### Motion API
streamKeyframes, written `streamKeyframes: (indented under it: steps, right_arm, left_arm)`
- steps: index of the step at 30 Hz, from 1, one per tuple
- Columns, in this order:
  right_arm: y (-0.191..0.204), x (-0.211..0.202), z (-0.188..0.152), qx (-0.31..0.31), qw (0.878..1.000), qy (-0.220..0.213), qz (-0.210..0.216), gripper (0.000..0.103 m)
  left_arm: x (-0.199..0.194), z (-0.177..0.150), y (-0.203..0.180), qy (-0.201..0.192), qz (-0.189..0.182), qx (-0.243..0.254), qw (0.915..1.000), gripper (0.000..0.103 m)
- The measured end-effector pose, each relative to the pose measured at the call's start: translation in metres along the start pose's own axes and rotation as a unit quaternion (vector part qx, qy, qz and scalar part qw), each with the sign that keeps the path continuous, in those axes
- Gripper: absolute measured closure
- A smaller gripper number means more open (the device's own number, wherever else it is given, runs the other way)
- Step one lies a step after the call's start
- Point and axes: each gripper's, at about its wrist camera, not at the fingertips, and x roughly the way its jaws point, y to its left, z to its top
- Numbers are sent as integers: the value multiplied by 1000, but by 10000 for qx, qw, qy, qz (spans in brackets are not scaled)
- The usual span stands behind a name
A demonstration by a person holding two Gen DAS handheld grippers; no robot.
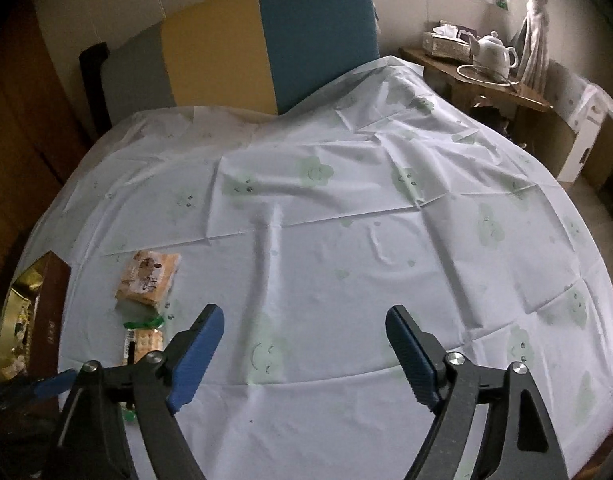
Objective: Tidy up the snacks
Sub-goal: 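Move both open grippers back over the cracker pack and pastry bag, then grasp the cracker pack with the left gripper while the right gripper grasps the pastry bag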
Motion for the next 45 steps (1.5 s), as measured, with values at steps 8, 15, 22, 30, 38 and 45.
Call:
streamKeyframes:
  steps: [8,15,22,30,38,45]
  right_arm:
    - [-1,-2,2,75,9998,11,194,18]
    - [3,-3,1,-32,9998,-3,171,18]
    - [6,1,-1,-126,9999,64,55,18]
    - [9,9,-7,-273,9993,240,-27,18]
    - [62,15,-29,-1368,9874,566,562,18]
    - [119,27,-35,-2469,9609,841,935,16]
  left_arm:
    - [34,15,-19,86,390,-5,9992,35]
    - [25,-1,-7,-128,263,87,9995,51]
    - [-12,-42,8,-462,565,626,9954,51]
    - [-8,-71,26,-603,555,517,9953,50]
    - [-1,-80,27,-748,542,575,9941,48]
    - [-4,-91,33,-924,382,533,9936,48]
